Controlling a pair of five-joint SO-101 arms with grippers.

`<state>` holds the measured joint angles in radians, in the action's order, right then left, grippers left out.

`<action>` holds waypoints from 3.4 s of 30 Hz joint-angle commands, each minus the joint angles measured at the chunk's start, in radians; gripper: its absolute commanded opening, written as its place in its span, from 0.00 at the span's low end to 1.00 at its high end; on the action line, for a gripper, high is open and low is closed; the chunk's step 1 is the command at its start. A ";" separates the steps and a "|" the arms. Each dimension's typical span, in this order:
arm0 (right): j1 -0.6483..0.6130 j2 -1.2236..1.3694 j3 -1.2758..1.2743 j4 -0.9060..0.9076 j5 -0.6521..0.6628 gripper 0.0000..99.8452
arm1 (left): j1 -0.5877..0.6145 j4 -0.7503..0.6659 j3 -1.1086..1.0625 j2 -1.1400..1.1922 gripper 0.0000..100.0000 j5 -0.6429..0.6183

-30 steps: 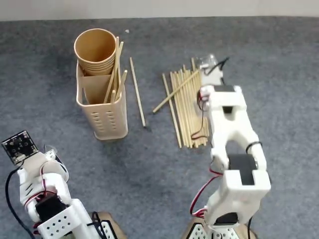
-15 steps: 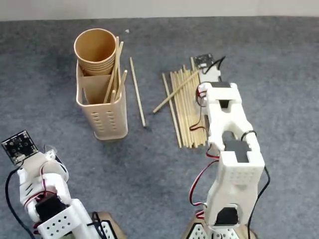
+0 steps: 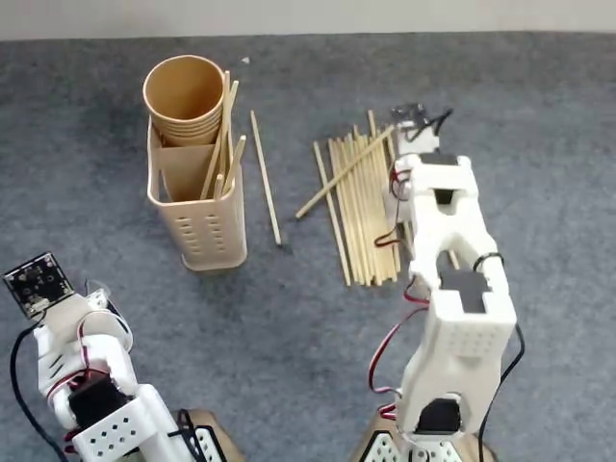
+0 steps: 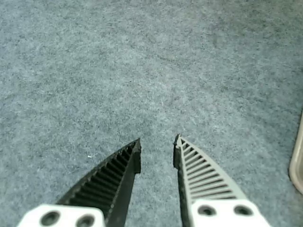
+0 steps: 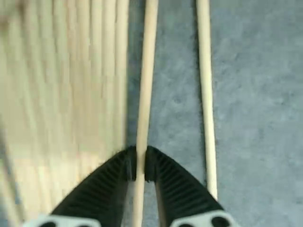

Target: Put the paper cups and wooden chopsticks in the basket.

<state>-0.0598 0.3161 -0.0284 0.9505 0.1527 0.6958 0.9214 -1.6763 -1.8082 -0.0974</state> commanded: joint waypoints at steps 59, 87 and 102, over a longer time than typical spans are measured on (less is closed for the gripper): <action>-0.064 -0.883 -0.300 -0.102 -0.029 0.06 | -0.021 -0.015 -0.018 -0.007 0.14 -0.008; -0.421 -0.527 0.143 0.140 -0.046 0.06 | -0.041 0.000 0.053 -0.004 0.14 0.241; -0.438 -0.946 0.317 0.536 -0.048 0.06 | -0.274 0.265 0.716 0.403 0.14 0.242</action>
<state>-0.5017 -0.4757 0.2662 1.4599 0.1097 0.4902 1.1454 -1.1699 -1.6364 0.1327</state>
